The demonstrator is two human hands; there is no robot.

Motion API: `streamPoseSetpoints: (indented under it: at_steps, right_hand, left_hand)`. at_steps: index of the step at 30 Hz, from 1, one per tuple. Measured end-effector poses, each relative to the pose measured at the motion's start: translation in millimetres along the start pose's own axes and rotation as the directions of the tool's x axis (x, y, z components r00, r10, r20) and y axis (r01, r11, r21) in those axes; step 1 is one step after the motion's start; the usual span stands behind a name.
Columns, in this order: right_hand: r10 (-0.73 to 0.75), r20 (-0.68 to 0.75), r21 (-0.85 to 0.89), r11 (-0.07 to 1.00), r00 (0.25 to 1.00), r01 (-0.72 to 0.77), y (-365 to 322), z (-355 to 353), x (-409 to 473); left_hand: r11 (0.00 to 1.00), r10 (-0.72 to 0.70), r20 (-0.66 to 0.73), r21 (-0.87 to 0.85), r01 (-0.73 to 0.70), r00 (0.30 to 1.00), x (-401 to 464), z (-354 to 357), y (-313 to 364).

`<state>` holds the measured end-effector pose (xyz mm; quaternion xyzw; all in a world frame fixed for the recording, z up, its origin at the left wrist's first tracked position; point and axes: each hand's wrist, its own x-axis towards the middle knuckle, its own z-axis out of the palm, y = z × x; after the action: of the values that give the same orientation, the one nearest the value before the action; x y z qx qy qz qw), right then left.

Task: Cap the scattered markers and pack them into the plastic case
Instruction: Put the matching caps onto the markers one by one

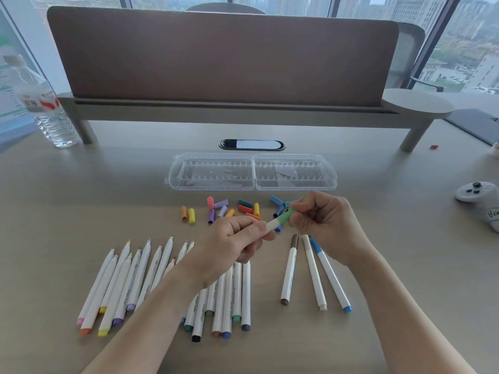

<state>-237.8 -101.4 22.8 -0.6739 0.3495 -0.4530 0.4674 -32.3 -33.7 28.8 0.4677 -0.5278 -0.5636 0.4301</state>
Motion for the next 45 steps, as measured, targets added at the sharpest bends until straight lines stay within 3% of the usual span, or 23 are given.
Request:
streamPoseSetpoints:
  at_steps: [5,9,15,21,23,31,35,39,42,45]
  right_hand:
    - [0.025,-0.001,-0.053,0.998,1.000,-0.025,0.6,0.5,1.0]
    - [0.099,-0.009,-0.169,0.981,0.995,-0.099,-5.6,-9.0,3.4]
    - [0.173,-0.171,-0.290,0.932,0.970,-0.217,5.5,-30.5,1.4]
    - [0.279,-0.295,-0.235,0.906,0.914,-0.353,21.9,-42.8,-4.4]
    - [0.303,-0.299,-0.222,0.900,0.905,-0.375,23.4,-43.5,-8.0]
    - [0.310,-0.299,-0.230,0.895,0.903,-0.383,22.8,-45.7,-13.7]
    - [0.312,-0.279,-0.254,0.888,0.908,-0.383,24.3,-44.0,-13.7]
    - [0.297,-0.260,-0.303,0.878,0.919,-0.370,23.4,-41.2,-13.2]
    - [0.276,-0.231,-0.346,0.873,0.933,-0.344,22.4,-35.1,-11.6]
    - [0.268,-0.197,-0.368,0.871,0.943,-0.325,20.9,-27.5,-10.2]
  left_hand:
    - [0.998,-0.046,-0.011,0.033,0.046,0.999,-0.6,0.0,1.8]
    - [0.955,-0.116,-0.054,0.269,0.126,0.992,3.3,1.5,5.6]
    - [0.777,-0.159,-0.198,0.579,0.246,0.967,5.9,14.9,-3.1]
    - [0.547,-0.149,-0.204,0.798,0.252,0.968,12.8,48.6,-1.9]
    - [0.516,-0.171,-0.175,0.823,0.239,0.970,12.5,55.7,1.3]
    - [0.661,-0.216,-0.119,0.713,0.235,0.969,7.5,59.7,-1.8]
    - [0.638,-0.120,-0.184,0.739,0.218,0.976,6.3,38.8,5.7]
    - [0.678,-0.101,-0.273,0.685,0.267,0.957,0.8,7.2,8.1]
    - [0.616,-0.061,-0.328,0.731,0.294,0.943,-6.9,-13.9,10.2]
    - [0.528,-0.105,-0.274,0.800,0.287,0.956,-13.8,-17.3,9.6]
